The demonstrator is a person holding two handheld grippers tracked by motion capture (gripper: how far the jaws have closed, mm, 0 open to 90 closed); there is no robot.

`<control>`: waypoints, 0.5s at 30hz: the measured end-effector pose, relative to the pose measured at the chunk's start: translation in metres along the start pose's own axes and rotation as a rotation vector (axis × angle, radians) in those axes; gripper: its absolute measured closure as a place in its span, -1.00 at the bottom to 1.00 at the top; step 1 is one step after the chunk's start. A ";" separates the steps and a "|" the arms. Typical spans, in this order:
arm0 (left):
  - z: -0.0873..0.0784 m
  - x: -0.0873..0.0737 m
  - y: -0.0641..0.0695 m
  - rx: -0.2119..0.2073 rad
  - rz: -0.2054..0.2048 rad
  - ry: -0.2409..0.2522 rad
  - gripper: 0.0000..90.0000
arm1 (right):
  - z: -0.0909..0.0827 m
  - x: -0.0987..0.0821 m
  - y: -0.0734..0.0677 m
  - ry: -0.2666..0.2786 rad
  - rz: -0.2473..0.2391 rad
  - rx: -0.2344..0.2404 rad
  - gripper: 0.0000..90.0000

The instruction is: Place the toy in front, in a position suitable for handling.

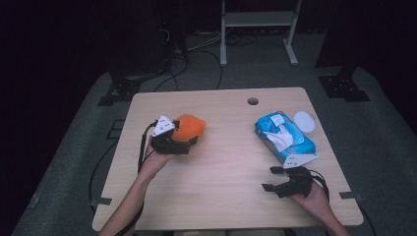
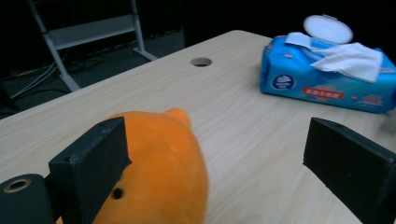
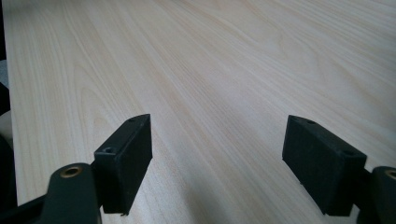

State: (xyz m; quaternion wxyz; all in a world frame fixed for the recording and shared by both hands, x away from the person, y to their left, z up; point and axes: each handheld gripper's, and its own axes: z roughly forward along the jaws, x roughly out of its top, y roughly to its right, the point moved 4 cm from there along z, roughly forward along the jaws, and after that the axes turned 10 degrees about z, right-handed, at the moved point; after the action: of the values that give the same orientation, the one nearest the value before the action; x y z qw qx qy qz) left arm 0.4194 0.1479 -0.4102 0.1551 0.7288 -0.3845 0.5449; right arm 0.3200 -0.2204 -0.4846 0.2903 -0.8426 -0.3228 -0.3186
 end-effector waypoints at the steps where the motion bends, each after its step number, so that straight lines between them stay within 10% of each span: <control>1: 0.000 0.000 -0.003 0.004 -0.006 -0.001 -0.86 | 0.000 0.000 0.000 0.000 0.000 0.001 -0.49; 15: 0.021 -0.017 -0.039 0.062 -0.073 -0.054 -0.85 | 0.001 0.000 -0.001 -0.002 -0.002 0.001 -0.49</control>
State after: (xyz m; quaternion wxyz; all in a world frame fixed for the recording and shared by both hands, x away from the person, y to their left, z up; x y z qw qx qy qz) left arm 0.4596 0.1669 -0.4259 0.1419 0.7612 -0.3447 0.5306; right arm 0.3200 -0.2194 -0.4850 0.2899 -0.8426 -0.3240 -0.3178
